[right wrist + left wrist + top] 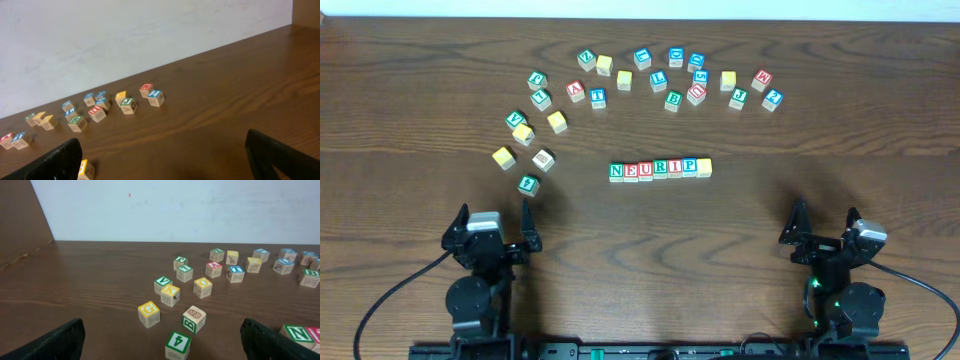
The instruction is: Spell out NEURIPS
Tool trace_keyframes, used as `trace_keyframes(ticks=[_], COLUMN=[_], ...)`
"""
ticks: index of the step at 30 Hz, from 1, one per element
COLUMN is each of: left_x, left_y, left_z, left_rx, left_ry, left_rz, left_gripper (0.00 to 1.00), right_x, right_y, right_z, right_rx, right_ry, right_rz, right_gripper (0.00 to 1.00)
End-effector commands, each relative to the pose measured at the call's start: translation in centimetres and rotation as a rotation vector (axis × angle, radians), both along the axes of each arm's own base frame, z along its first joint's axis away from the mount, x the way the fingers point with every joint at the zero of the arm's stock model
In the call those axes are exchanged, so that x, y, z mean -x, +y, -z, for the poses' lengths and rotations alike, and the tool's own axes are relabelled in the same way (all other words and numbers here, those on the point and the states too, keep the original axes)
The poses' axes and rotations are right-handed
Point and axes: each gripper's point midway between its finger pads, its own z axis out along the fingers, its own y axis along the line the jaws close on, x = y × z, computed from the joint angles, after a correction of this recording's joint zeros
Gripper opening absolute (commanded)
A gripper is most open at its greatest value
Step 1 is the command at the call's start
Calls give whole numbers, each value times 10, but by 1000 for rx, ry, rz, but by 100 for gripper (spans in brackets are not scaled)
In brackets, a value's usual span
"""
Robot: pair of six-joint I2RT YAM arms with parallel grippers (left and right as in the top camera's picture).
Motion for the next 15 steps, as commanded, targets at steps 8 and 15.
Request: trace_keyframes(ticks=[8,15], left_x=[3,4], left_y=[-1,-1], left_z=[16,19], left_rx=[-10,-9], left_ry=[23,36], left_rz=[6,7], left_gripper=[98,98], right_x=[0,0], right_y=[-3,-3], right_z=[0,1], right_rx=[-13,-13], right_ry=[-2,-1], right_rz=[15,15], right_gripper=[99,99])
